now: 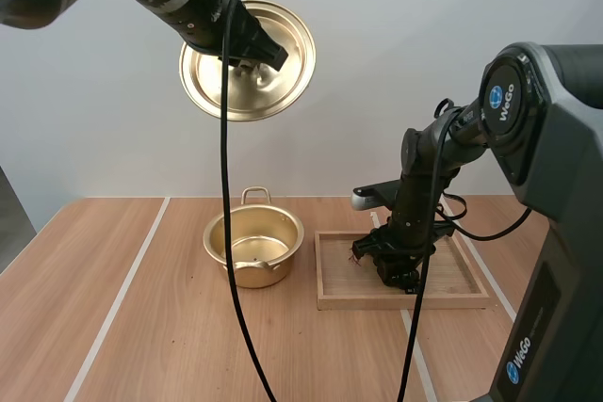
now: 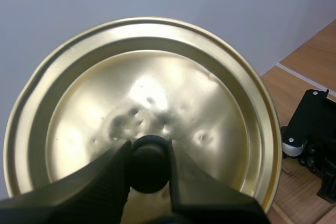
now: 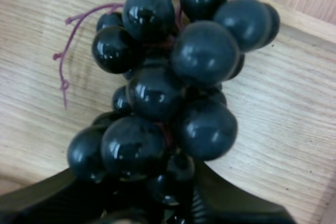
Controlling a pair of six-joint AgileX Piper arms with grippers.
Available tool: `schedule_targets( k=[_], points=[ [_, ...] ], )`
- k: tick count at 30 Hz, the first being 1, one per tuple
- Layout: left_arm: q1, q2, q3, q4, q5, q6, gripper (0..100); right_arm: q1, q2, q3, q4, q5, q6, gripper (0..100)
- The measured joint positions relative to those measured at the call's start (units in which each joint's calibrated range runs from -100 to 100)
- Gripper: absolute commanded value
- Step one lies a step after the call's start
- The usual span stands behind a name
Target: Open the pot, put the grape inside, and close it
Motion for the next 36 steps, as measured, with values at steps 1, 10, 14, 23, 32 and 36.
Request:
schedule_targets(
  k=[1,10,14,23,32,36],
  points=[
    [0.00,0.0,0.0,0.0,0.2,0.0,0,0.0,0.0,0.0,0.3,0.0,0.0,0],
    [0.00,-0.5,0.0,0.0,1.4,0.0,0,0.0,-0.6,0.0,1.0,-0.2,0.0,0],
    [0.00,-2.0,-0.4,0.0,1.4,0.0,0,0.0,-3.1,0.0,1.1,-0.2,0.0,0],
    [0.00,-5.4,-3.5,-0.1,1.4,0.0,0,0.0,-13.4,0.0,1.1,0.4,0.0,0],
    [0.00,-9.7,-6.4,-0.2,1.4,0.0,0,0.0,-22.7,0.0,1.3,1.3,-2.1,0],
    [0.00,-11.2,-6.4,-0.2,1.2,0.0,0,0.7,-24.3,-1.1,2.4,2.7,-2.7,0]
  ],
)
